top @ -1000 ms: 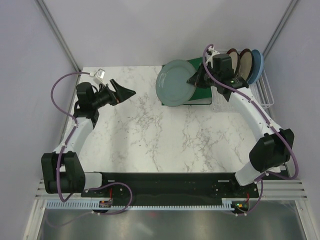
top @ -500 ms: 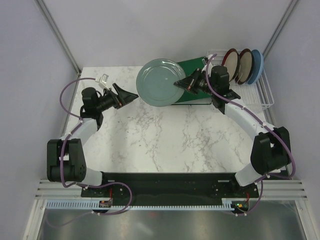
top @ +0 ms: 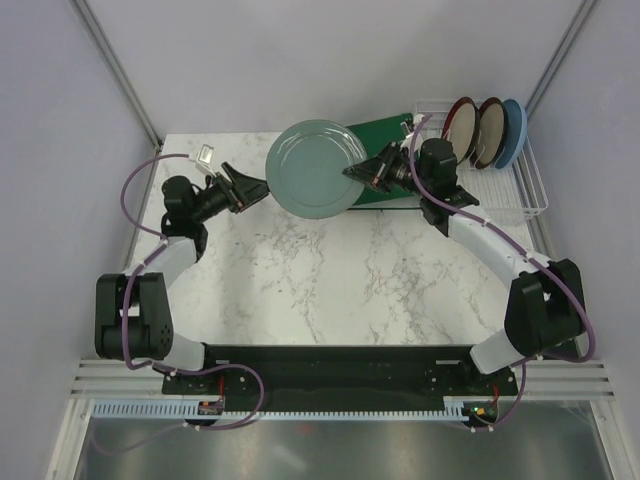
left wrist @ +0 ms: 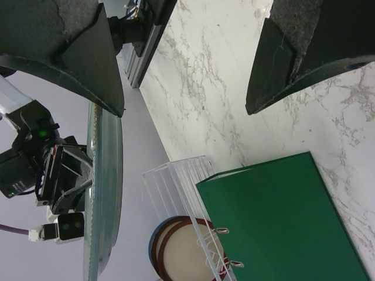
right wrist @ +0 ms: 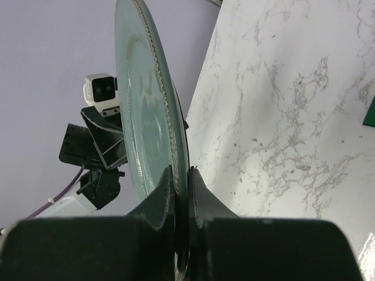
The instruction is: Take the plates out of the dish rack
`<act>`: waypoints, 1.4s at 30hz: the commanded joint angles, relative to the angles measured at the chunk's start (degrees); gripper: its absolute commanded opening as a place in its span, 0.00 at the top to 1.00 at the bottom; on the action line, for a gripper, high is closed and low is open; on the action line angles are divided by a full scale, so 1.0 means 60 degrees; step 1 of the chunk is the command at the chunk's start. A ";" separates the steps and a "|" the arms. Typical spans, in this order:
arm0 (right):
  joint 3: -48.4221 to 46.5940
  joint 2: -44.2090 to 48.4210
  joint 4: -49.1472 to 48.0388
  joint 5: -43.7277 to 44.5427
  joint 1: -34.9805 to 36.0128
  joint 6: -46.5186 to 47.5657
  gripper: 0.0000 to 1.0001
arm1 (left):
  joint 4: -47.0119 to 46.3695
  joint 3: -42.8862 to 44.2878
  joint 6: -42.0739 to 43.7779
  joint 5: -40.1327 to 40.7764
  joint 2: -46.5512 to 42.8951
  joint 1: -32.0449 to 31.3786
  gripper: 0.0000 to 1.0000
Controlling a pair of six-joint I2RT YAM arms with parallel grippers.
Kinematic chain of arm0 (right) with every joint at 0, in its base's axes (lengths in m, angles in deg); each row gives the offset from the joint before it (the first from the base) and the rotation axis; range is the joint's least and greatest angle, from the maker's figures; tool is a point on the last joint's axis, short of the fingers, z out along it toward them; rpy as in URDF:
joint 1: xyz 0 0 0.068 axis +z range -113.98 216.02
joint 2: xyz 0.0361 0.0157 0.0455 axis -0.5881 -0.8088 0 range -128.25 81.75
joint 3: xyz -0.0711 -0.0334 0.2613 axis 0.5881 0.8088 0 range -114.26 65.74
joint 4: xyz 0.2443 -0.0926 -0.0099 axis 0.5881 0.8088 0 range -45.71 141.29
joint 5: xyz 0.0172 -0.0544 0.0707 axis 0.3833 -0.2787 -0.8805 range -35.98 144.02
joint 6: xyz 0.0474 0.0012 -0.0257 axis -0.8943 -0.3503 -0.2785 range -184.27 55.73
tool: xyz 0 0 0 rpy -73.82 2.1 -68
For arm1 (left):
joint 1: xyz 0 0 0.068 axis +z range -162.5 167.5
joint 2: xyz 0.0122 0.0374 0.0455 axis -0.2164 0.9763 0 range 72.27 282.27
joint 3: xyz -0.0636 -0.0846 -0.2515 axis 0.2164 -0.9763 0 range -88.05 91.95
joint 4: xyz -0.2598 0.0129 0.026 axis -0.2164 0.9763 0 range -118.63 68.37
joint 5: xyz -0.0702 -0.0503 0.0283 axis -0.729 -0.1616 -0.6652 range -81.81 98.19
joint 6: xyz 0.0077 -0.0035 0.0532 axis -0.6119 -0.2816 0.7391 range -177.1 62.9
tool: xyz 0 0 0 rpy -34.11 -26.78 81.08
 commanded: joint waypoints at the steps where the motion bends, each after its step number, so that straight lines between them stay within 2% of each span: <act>1: -0.0657 0.0781 -0.0271 0.0507 0.0042 0.0621 1.00 | -0.0160 -0.0186 -0.0041 0.0267 -0.0451 -0.0045 0.10; 7: -0.0701 0.0884 0.0125 0.0977 -0.0017 0.1018 1.00 | 0.1450 -0.0318 0.0985 0.1349 -0.1593 0.0013 0.09; 9: -0.0716 0.0811 0.0096 0.0949 -0.0031 0.1003 1.00 | 0.1586 -0.0231 0.1162 0.1353 -0.1813 0.0028 0.06; 12: -0.0556 0.0635 -0.0267 0.0773 -0.0032 0.0711 1.00 | 0.1791 -0.0025 0.1118 0.1205 -0.1828 0.0014 0.08; 18: -0.0481 0.0225 -0.0811 0.0172 0.0042 0.0271 1.00 | 0.1398 0.0136 0.0798 0.0752 -0.1361 -0.0001 0.10; 23: -0.0512 -0.0024 -0.0768 0.0245 0.0451 0.0184 1.00 | -0.0388 0.0091 -0.0374 0.0518 -0.0527 -0.0045 0.11; 26: -0.0423 -0.0287 -0.1265 0.0158 0.0803 -0.0138 1.00 | -0.0391 0.0603 -0.0420 0.0634 -0.0233 -0.0658 0.11; 29: -0.0394 -0.0478 -0.1734 0.0143 0.1096 -0.0403 1.00 | -0.0391 0.0809 -0.0391 0.0737 0.0075 -0.0923 0.19; 31: -0.0452 -0.0508 -0.1677 0.0201 0.1184 -0.0330 1.00 | -0.0391 0.0825 -0.0347 0.0664 0.0251 -0.0982 0.42; 32: -0.0481 -0.0493 -0.1633 0.0216 0.1184 -0.0272 1.00 | -0.0362 0.0738 -0.0332 0.0664 0.0266 -0.0982 0.64; 34: -0.0525 -0.0406 -0.1311 0.0376 0.1199 -0.0111 1.00 | 0.0045 0.0635 -0.0172 0.0853 0.0165 -0.0982 0.82; 35: -0.0583 -0.0376 -0.1165 0.0392 0.1185 0.0122 1.00 | 0.0237 0.0605 -0.0055 0.0927 0.0106 -0.0982 0.98; 40: -0.0701 -0.0230 -0.0475 0.0641 0.1185 0.0593 1.00 | 0.1219 0.0766 0.0678 0.1117 -0.0158 -0.0982 0.98; 42: -0.0745 -0.0186 -0.0139 0.0860 0.1184 0.0841 1.00 | 0.1731 0.0912 0.0971 0.1147 -0.0261 -0.0982 0.83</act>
